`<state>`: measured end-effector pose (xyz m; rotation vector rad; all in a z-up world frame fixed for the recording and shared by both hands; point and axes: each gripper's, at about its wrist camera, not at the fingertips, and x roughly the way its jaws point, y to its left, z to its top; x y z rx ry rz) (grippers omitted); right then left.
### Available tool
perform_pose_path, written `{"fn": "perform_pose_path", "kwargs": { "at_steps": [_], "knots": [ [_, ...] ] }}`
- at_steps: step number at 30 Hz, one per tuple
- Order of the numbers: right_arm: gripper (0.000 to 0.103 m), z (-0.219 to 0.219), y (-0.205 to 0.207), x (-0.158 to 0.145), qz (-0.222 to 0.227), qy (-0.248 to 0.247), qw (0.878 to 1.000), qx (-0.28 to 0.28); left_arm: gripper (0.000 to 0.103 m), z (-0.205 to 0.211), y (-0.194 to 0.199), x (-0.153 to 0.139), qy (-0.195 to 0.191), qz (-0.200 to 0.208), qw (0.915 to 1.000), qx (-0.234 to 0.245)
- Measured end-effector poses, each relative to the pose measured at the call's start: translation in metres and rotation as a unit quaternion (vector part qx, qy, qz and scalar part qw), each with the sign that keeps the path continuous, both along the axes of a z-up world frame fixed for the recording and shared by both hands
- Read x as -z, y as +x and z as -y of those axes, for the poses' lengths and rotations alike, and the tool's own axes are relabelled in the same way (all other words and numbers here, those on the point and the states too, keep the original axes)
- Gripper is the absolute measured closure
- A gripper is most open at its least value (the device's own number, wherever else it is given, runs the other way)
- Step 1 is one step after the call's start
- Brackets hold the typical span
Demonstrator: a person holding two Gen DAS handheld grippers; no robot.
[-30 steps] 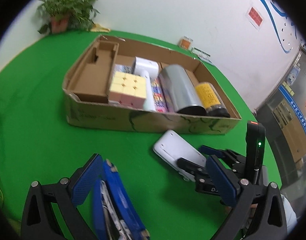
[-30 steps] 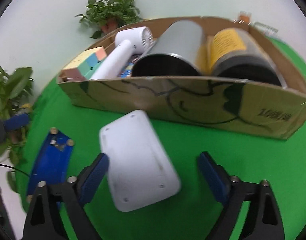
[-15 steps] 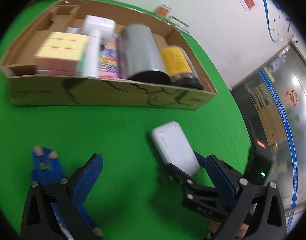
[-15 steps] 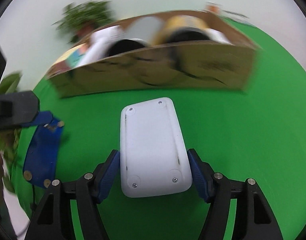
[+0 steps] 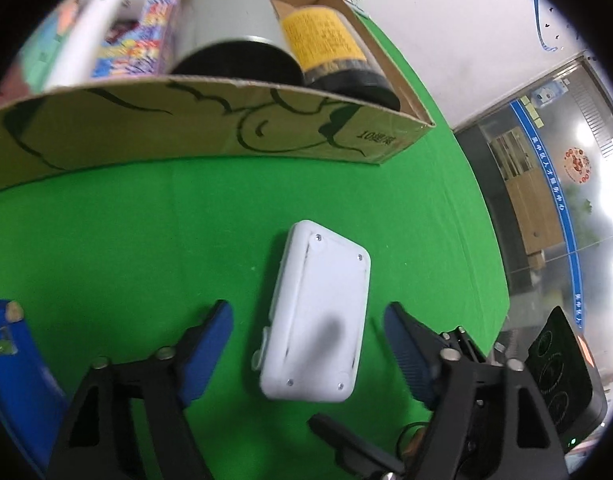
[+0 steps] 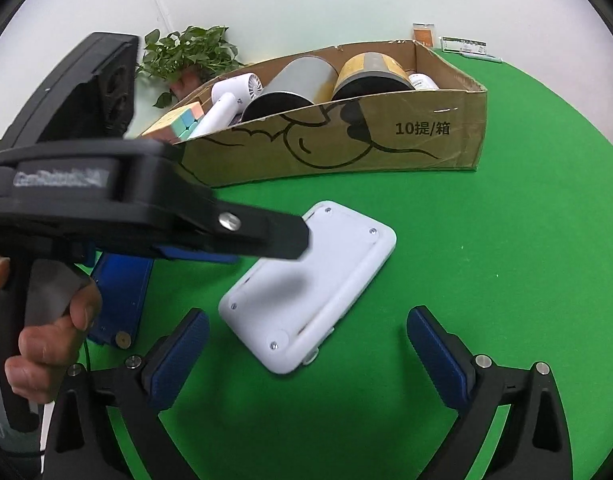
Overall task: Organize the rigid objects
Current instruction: 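Reach both grippers to the white rectangular device and grasp its sides, then carry the white device into the box and lower it beside the cylinder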
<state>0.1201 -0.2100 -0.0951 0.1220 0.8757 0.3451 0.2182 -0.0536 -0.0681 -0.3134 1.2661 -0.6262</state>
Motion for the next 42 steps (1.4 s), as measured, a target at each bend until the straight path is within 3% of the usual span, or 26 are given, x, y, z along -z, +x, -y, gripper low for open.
{"fn": "perform_pose_path", "kwargs": {
  "at_steps": [3,8,11,14,17,20,23,30,37,42],
  "knots": [
    [0.003,0.003,0.004,0.002,-0.012,0.018,1.0,0.008,0.05,0.003,0.007,0.009,-0.007,-0.029,0.9995,0.007],
    [0.003,0.008,0.011,0.006,-0.023,0.029,0.999,0.007,0.052,0.009,-0.001,0.012,-0.02,-0.052,0.9978,0.036],
    [0.003,0.012,0.015,0.007,-0.025,0.031,0.999,0.009,0.064,0.013,-0.005,0.015,-0.024,-0.062,0.9969,0.041],
    [0.003,0.015,0.017,0.008,-0.027,0.021,0.999,0.012,0.069,0.015,-0.006,0.017,-0.024,-0.063,0.997,0.038],
    [0.013,0.009,0.016,0.009,-0.026,-0.003,1.0,-0.003,0.07,0.016,-0.004,0.018,-0.026,-0.06,0.9971,0.04],
    [0.016,0.001,0.016,0.008,-0.022,-0.031,0.999,-0.006,0.07,0.015,-0.003,0.018,-0.025,-0.056,0.9974,0.039],
    [0.031,-0.005,0.017,0.009,-0.015,-0.061,0.998,0.001,0.073,0.015,-0.007,0.013,-0.014,-0.034,0.9987,0.036],
    [0.033,-0.009,0.015,0.0,-0.003,-0.05,0.999,0.009,0.078,0.011,-0.015,-0.009,-0.002,0.01,0.9993,0.036],
    [0.034,-0.031,0.014,-0.042,0.058,-0.054,0.997,-0.001,0.078,-0.015,-0.017,-0.057,-0.007,0.083,0.9964,0.01],
    [0.033,-0.05,0.028,-0.077,0.097,-0.054,0.993,-0.023,0.078,-0.038,-0.004,-0.086,-0.018,0.113,0.9934,-0.013]
  ]
}}
